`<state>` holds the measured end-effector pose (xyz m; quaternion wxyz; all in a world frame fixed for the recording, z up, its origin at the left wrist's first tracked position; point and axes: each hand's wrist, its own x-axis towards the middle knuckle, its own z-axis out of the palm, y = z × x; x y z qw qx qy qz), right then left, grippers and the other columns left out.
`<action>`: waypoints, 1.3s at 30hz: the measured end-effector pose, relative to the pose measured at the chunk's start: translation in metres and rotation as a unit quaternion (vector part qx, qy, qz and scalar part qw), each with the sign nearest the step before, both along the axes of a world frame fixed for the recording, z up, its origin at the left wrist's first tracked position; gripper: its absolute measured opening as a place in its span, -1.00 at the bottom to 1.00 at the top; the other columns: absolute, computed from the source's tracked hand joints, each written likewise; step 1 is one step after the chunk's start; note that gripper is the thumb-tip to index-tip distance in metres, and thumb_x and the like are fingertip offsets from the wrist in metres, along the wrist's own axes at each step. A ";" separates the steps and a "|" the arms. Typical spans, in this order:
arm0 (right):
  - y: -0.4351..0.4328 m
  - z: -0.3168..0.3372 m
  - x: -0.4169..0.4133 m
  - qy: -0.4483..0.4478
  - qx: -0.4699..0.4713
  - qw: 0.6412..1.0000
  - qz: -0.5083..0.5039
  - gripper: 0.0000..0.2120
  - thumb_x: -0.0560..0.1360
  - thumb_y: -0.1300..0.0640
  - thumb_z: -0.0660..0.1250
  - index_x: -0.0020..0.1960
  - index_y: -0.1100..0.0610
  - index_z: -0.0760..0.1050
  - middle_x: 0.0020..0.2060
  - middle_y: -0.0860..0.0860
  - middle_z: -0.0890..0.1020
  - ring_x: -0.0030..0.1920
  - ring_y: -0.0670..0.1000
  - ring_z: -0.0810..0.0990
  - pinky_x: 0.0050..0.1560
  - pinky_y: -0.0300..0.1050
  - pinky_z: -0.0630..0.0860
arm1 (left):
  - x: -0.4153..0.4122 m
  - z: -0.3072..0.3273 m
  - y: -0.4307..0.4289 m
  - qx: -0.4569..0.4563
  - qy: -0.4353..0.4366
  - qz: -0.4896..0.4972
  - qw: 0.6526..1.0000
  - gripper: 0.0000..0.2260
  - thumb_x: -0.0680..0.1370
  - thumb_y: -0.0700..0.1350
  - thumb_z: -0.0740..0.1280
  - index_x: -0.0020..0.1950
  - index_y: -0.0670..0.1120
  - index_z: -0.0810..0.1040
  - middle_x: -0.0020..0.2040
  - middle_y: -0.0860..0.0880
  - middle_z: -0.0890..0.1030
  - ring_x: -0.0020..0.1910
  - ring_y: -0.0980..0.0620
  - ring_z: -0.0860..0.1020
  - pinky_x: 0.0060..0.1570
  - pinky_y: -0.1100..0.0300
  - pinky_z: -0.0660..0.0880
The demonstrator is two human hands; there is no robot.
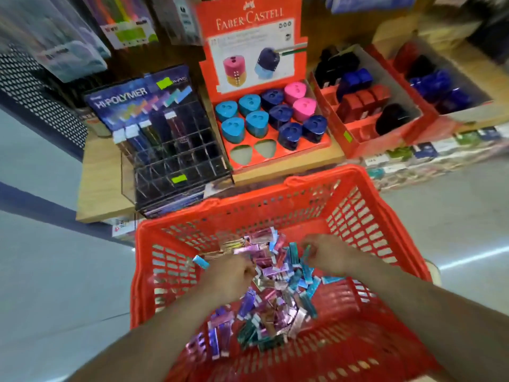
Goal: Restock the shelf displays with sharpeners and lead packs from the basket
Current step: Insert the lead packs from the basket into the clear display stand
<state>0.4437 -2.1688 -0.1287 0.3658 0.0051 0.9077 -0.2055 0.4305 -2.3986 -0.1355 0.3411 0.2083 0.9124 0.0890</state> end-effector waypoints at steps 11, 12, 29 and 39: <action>-0.061 -0.124 -0.005 0.026 -0.045 0.980 -0.192 -0.14 0.41 -0.30 0.34 0.53 0.04 0.05 0.49 0.07 0.19 0.48 0.24 0.14 0.41 0.16 0.19 | 0.012 -0.108 -0.013 -0.027 0.041 0.120 0.991 -0.15 0.49 0.07 0.40 0.55 0.10 -0.15 0.55 -0.02 -0.20 0.53 -0.14 -0.02 0.41 -0.04 0.25; -0.069 -0.128 -0.007 0.020 -0.016 0.984 -0.179 -0.06 0.40 -0.31 0.35 0.56 0.03 -0.06 0.54 0.03 0.09 0.51 0.23 0.07 0.42 0.22 0.15 | 0.014 -0.112 -0.012 -0.028 0.046 0.123 0.991 -0.13 0.48 0.08 0.41 0.55 0.11 -0.17 0.55 -0.02 -0.17 0.53 -0.14 0.00 0.38 -0.03 0.27; -0.051 -0.099 0.010 -0.111 -0.277 0.882 -0.366 -0.89 0.49 0.17 0.43 0.00 0.17 0.60 -0.20 -0.01 0.65 -0.13 -0.01 0.58 -0.02 -0.16 0.44 | 0.046 -0.116 -0.017 -0.002 0.028 0.224 0.974 -0.71 0.61 0.04 0.19 0.28 -0.02 0.44 0.09 -0.08 0.64 0.10 -0.10 0.58 0.01 0.10 0.45; -0.044 -0.043 0.029 -0.216 -0.504 0.550 -0.630 -0.85 0.47 0.34 0.12 -0.09 0.28 0.47 -0.21 0.20 0.63 -0.39 0.05 0.56 -0.38 -0.11 0.56 | 0.067 -0.090 -0.013 0.088 -0.079 0.354 0.928 -0.80 0.64 -0.07 0.19 0.14 -0.12 0.53 -0.08 -0.06 0.63 -0.11 -0.02 0.58 -0.24 0.24 0.36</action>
